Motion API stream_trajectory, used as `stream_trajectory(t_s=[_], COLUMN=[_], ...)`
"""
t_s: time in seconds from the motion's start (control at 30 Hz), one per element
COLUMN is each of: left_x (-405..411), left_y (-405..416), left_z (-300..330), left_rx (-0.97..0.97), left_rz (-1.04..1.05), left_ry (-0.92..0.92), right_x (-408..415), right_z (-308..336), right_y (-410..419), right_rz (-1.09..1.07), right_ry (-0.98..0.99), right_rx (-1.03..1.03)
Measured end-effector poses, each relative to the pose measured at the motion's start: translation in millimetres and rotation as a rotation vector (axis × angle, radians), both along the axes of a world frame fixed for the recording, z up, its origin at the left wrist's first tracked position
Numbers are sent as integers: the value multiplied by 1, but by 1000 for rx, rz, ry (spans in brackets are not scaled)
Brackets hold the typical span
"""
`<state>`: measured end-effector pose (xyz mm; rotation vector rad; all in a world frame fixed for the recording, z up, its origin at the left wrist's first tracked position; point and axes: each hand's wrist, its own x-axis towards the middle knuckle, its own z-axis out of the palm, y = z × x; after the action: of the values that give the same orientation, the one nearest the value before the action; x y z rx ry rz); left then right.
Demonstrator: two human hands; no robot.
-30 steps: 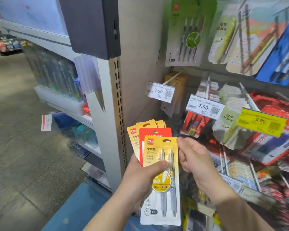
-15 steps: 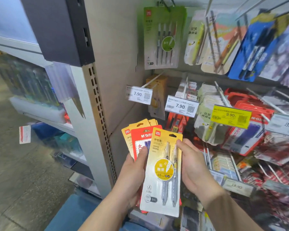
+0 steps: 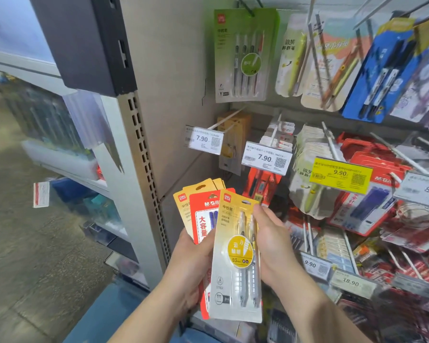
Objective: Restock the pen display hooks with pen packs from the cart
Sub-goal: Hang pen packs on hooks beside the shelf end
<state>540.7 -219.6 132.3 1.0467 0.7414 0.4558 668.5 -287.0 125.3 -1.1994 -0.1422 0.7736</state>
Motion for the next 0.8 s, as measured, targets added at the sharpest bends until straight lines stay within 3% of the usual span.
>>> stream_trajectory(t_s=[0.3,0.63,0.8], left_x=[-15,-44,-53], left_y=[8,17,21], left_z=[-2,4,6], left_rx=[29,101,157], left_rz=[88,91,77], left_ry=[11,83,127], right_x=[21,63,73], right_z=[19,39,34], right_y=[12,35,45], right_rz=[174,11,-95], right_ry=[-6,-137,-341], right_rx=[-15,12,-59])
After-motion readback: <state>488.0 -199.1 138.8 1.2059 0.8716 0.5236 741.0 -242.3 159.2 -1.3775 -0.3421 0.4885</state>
